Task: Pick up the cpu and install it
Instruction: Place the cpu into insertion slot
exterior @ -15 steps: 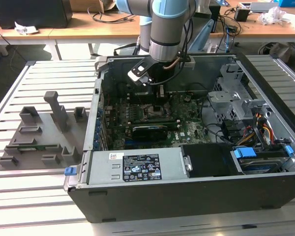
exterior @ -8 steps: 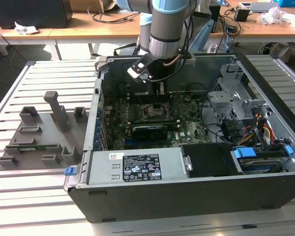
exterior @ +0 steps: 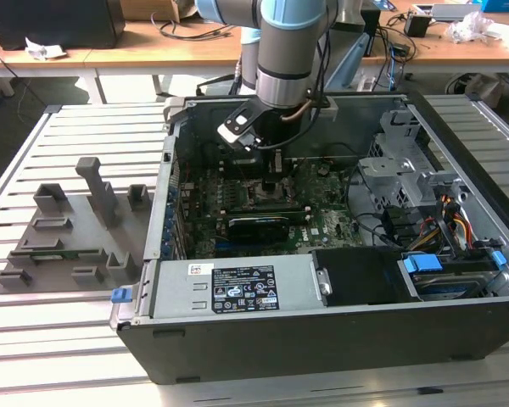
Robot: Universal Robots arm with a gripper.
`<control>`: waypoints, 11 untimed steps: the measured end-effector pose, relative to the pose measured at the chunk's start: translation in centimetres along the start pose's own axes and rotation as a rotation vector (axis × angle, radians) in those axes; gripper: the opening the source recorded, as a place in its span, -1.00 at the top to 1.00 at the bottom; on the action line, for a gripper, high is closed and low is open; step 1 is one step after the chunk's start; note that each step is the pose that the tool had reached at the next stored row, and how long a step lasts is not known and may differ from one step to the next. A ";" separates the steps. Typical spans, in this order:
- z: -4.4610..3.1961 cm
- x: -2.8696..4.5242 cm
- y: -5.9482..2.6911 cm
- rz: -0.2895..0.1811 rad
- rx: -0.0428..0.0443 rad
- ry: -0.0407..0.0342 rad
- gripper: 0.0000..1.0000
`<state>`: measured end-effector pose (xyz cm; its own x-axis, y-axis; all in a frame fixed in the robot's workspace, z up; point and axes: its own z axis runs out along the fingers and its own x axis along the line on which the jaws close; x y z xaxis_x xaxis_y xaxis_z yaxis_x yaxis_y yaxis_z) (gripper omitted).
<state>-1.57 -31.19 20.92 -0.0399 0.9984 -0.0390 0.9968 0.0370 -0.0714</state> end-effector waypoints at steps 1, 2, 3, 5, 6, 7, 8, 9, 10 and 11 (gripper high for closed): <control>0.24 0.01 -0.03 -0.014 -0.0004 -0.0009 0.79; 0.53 0.02 -0.02 -0.016 0.0001 -0.0019 0.79; 0.55 0.01 0.04 -0.016 0.0005 -0.0019 0.79; 0.63 0.01 0.29 -0.016 0.0005 -0.0017 0.79; 0.65 0.01 0.40 -0.016 0.0006 -0.0014 0.79; 0.66 0.01 0.67 -0.016 0.0010 -0.0012 0.79; 0.64 0.00 0.95 -0.016 0.0012 -0.0013 0.79; 0.64 0.00 0.99 -0.016 0.0011 -0.0012 0.79; 0.63 0.00 1.00 -0.016 0.0012 -0.0011 0.79; 0.60 0.00 0.99 -0.016 0.0012 -0.0010 0.79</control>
<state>-0.62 -31.18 20.25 -0.0562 0.9977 -0.0389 0.9959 0.0532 -0.0732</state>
